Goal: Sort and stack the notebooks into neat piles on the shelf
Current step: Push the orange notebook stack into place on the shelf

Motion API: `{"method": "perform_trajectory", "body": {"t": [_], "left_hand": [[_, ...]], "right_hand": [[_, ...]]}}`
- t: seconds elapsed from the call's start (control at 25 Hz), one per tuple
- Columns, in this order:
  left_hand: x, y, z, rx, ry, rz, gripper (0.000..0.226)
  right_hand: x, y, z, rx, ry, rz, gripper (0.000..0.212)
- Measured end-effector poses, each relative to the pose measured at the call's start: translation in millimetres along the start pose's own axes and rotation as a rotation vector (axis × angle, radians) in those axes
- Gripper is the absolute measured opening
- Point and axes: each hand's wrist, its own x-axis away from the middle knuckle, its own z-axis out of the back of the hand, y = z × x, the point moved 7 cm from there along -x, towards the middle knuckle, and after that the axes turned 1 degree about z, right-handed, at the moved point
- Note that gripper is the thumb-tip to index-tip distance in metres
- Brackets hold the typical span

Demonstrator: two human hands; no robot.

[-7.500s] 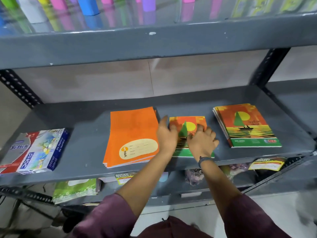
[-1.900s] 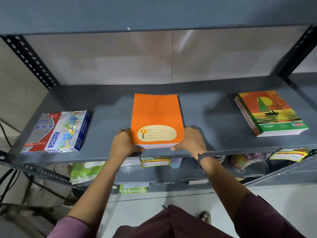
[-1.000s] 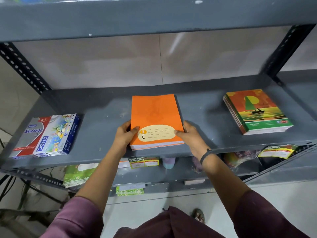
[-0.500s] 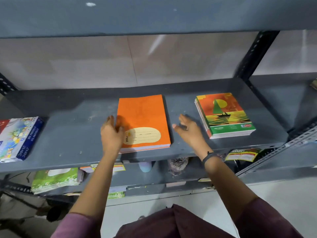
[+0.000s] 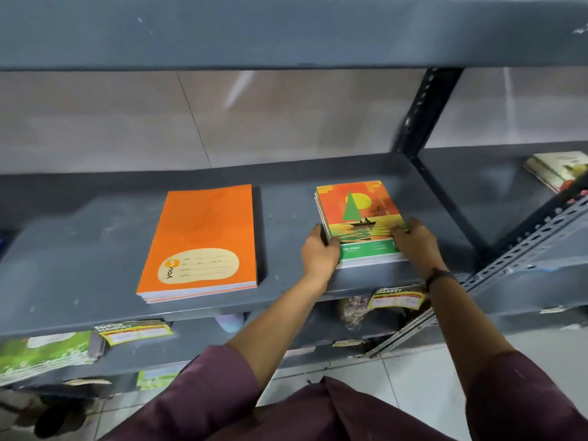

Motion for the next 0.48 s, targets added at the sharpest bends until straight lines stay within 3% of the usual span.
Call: {"method": "perform_trajectory", "body": {"t": [0.16,0.32,0.48], "left_hand": [[2.7,4.1,-9.1,-0.018,-0.010,-0.006,0.032],[0.0,-2.7,18.0,0.032,0.051,0.013,0.034],[-3.9,-18.2,57.0,0.065,0.144,0.049,0.035]], "right_hand": [[0.5,4.3,-4.5,-0.210,0.000,0.022,0.030],[14.3,-10.7,-21.4,-0.243,0.031,0.064,0.028],[30.2,-45.1,-51.8,-0.163,0.018,0.150,0.039]]}}
